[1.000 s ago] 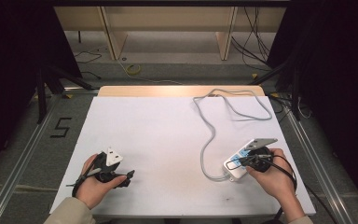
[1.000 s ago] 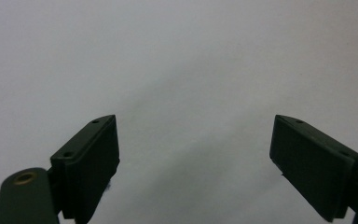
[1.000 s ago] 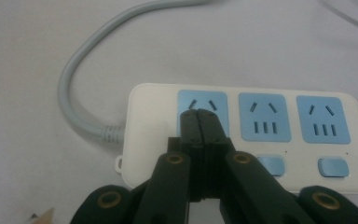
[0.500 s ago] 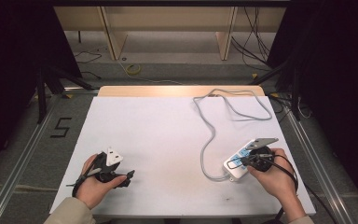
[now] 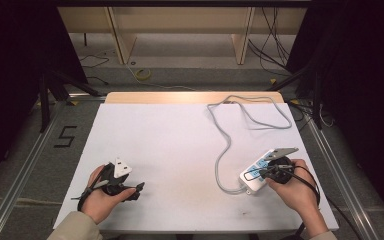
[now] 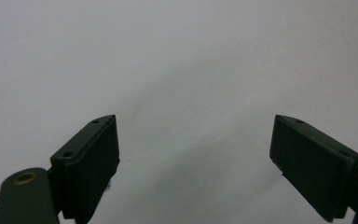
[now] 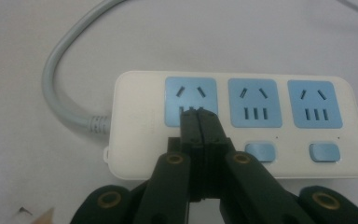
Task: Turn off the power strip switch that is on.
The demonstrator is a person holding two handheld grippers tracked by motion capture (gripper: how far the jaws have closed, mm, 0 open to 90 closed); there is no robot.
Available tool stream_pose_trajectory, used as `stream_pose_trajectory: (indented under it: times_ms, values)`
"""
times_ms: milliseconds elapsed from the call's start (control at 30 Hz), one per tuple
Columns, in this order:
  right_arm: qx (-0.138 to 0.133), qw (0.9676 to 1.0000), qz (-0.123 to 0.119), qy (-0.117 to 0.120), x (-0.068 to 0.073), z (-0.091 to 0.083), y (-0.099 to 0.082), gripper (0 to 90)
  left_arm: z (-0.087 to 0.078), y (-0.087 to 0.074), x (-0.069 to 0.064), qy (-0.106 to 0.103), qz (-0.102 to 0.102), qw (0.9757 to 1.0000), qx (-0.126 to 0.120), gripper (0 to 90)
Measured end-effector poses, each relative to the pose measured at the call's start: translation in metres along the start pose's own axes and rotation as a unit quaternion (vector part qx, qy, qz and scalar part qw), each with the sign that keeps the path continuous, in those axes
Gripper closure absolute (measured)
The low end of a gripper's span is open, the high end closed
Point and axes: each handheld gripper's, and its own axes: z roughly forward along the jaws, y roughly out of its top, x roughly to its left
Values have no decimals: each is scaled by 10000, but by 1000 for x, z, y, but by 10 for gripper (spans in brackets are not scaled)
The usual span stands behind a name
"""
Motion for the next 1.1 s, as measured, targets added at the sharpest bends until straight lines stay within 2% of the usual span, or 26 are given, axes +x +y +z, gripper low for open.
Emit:
stream_pose_trajectory:
  times_ms: [1100]
  values:
    - [285,9996,-23,35,-1,6,0,900,1,0,-1,-9,-14,10000,9,156]
